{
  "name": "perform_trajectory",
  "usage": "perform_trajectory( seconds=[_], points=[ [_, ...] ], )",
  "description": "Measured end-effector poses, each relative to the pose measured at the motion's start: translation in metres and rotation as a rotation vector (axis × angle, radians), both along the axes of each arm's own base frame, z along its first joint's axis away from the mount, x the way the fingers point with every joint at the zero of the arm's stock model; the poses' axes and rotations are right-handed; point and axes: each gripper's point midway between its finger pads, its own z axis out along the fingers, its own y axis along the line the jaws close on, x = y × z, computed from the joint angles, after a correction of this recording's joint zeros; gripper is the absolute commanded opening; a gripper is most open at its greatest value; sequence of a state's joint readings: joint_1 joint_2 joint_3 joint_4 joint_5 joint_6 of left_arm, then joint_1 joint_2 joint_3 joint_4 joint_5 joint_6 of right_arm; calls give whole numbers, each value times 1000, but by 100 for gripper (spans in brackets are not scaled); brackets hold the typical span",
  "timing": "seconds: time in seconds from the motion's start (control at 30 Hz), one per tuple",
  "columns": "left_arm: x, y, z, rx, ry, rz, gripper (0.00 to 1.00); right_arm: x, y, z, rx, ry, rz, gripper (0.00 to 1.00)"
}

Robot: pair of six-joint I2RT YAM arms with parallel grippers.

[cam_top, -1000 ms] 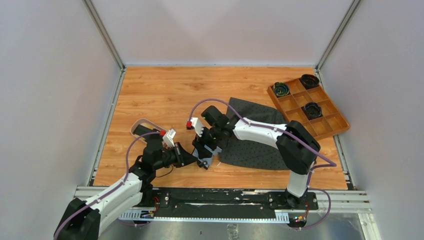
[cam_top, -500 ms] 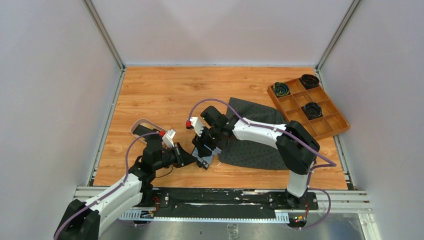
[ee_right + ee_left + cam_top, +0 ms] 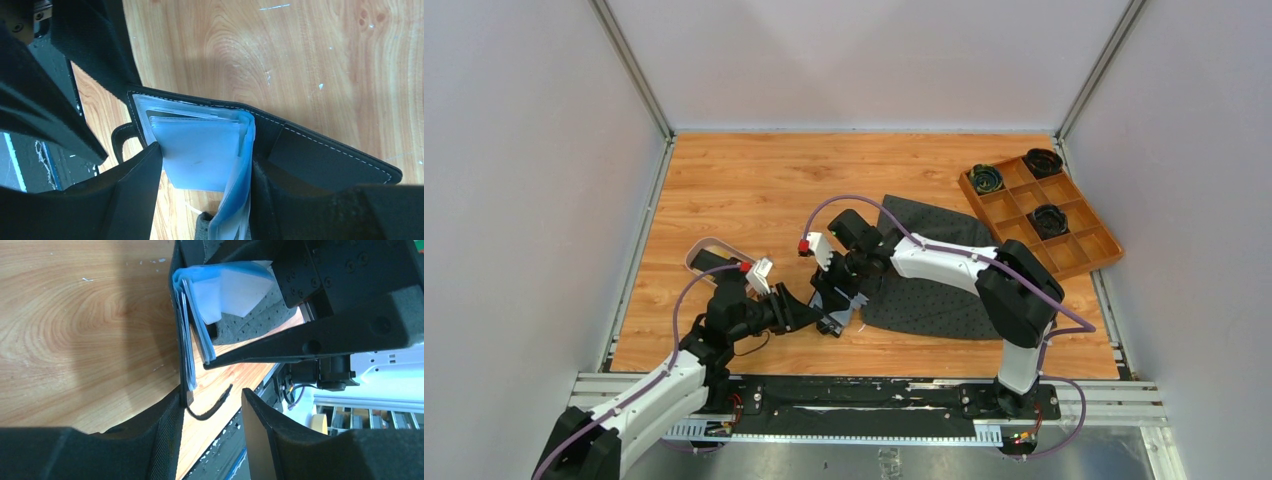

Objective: Put the credit cards into the card holder
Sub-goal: Open the card holder at the center of the board.

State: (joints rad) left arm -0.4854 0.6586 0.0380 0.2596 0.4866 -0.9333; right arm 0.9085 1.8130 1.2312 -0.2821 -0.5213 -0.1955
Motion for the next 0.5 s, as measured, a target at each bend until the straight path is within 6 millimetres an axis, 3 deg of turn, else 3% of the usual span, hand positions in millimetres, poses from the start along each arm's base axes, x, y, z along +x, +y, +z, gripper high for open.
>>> perform_trajectory(
  seconds=[0.5],
  points=[
    [11, 5, 6, 4, -52, 57, 36, -13, 4, 8, 66, 57, 86, 18]
  ],
)
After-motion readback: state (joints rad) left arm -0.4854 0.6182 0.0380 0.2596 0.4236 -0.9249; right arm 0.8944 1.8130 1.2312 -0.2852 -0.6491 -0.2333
